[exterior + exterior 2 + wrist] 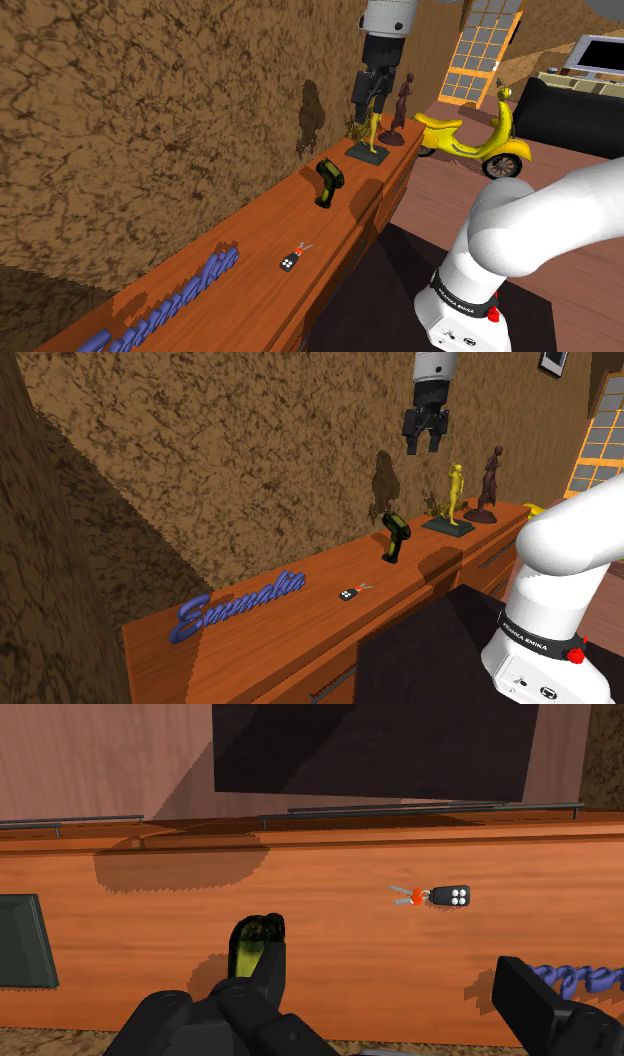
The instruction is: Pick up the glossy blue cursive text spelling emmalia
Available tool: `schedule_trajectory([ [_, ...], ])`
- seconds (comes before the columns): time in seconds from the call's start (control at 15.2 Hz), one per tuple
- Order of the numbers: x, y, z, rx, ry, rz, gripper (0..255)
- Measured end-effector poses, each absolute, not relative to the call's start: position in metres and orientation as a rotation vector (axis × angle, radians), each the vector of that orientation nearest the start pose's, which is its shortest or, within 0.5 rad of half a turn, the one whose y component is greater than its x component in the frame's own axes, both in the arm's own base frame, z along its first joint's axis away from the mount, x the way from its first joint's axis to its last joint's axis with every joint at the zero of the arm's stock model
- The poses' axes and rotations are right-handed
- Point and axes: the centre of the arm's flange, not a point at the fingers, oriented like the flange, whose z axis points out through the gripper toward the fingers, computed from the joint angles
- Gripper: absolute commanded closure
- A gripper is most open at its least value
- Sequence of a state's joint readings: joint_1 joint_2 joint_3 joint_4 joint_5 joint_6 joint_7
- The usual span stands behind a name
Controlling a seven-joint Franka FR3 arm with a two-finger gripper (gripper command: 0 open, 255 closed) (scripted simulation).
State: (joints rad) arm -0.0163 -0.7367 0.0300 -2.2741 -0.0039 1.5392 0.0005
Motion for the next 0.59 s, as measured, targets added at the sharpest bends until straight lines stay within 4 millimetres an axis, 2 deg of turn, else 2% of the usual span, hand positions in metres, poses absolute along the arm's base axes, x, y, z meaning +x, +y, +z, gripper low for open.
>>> schedule_trajectory([
  [0.07,0.318,0.007,0.611,-3.166,-0.008,-0.003,0],
  [0.26,0.310,0.028,0.595,-3.168,0.090,-0.007,0],
  [0.53,0.300,0.070,0.572,-3.164,0.280,-0.015,0],
  [0.59,0.297,0.086,0.565,-3.162,0.326,-0.017,0],
])
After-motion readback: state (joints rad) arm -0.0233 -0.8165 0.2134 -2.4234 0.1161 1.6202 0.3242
